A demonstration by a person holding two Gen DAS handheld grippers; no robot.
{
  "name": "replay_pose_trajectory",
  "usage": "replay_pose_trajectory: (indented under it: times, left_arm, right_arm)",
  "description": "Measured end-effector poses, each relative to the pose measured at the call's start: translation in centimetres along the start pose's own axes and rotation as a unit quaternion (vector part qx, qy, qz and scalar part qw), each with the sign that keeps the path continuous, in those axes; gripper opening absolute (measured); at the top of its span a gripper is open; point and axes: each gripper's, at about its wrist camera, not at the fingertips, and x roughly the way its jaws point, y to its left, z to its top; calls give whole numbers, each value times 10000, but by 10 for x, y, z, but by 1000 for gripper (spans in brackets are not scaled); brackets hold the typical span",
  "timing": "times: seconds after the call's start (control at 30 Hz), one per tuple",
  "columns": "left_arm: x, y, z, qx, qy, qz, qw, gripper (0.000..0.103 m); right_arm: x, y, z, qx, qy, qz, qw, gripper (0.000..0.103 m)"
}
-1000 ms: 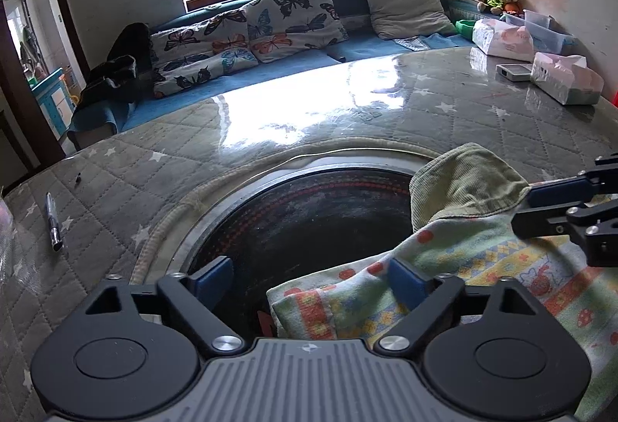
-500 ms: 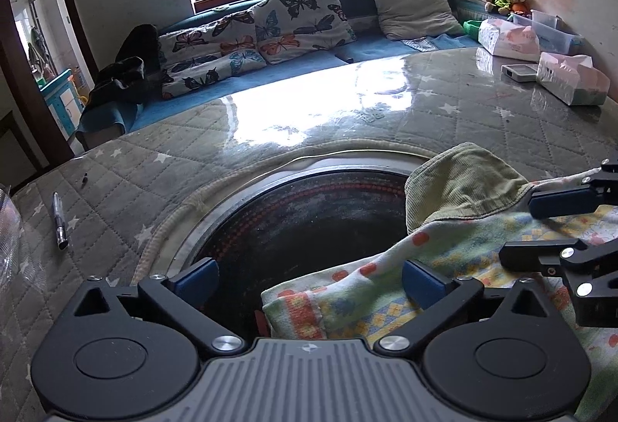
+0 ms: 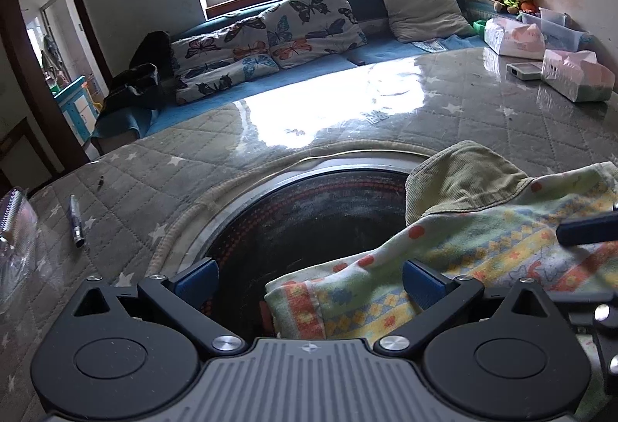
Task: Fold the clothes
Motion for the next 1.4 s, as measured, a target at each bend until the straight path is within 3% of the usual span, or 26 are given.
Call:
replay_pose_trajectory:
  times: [0.67, 1.0, 1.4]
  left_arm:
    - [-56, -14, -57, 5, -283, 234, 9993, 103]
    - [-59, -10, -72, -94, -230, 317, 9992, 103]
    - [-74, -19, -57, -85, -439, 198, 9988, 103]
  right_arm:
    - [-33, 25, -33, -187, -155, -99, 9997, 57]
    - [-52, 4, -52, 266, -154, -97, 9995, 57]
    - [-75, -33, -78, 622, -69, -477, 9969, 57]
